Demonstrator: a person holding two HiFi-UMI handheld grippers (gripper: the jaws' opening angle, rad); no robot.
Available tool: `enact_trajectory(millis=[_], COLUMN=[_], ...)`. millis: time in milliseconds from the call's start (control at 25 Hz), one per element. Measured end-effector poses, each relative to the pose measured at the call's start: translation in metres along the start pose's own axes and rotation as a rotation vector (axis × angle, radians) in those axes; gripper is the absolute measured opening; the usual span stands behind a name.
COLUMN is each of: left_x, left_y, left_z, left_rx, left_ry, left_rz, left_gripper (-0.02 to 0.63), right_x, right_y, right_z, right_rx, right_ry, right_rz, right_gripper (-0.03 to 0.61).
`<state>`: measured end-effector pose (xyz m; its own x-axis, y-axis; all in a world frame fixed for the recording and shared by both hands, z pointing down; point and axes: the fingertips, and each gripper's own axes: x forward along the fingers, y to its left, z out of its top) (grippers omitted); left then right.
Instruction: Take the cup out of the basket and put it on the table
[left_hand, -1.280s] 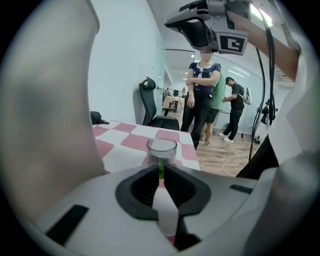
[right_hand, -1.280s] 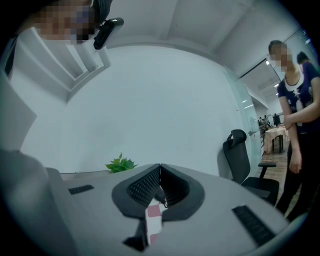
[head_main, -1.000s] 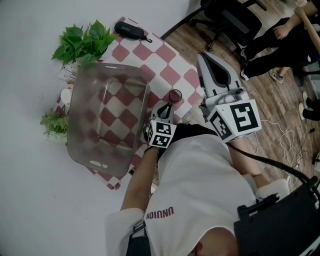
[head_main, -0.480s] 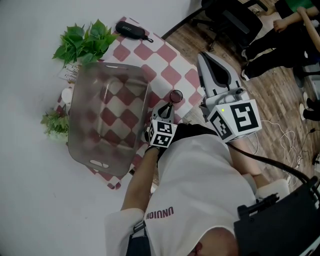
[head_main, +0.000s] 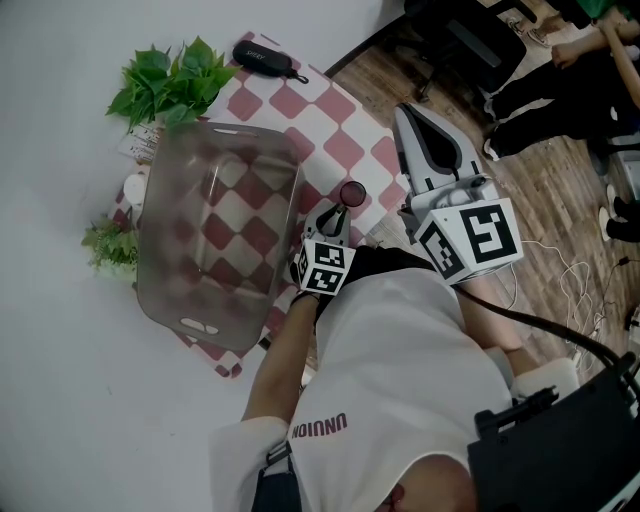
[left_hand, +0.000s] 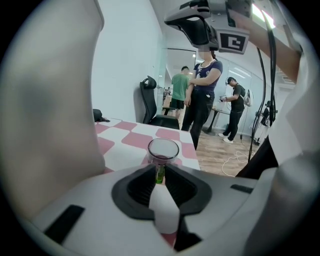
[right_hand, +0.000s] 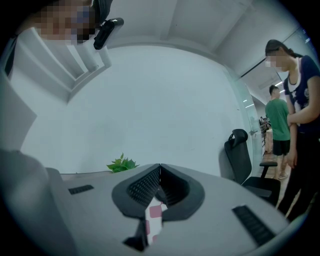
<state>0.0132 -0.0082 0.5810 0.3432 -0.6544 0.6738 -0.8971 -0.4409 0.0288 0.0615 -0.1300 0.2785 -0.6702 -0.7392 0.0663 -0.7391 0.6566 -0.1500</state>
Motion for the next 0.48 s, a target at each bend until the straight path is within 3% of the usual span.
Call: enact_trajectory(millis=[320,480], left_x=[-0.009,-0.019], left_y=[0.001,0.007], left_z=[0.011,0.023], left_rx=[0.0,-0.01], left_ry=[-0.041,-0.103], left_rz=[0.023,0.067], left_gripper=[0.054,0.033], right_x=[-0.001,-0.001], right_y=[0.004,0.005], right_z=[0.001,0.002], right_rx=[-0.003,0.0], right_ry=[-0.003,-0.005], right_rz=[0.007,0.01], right_gripper=[0.018,0.018])
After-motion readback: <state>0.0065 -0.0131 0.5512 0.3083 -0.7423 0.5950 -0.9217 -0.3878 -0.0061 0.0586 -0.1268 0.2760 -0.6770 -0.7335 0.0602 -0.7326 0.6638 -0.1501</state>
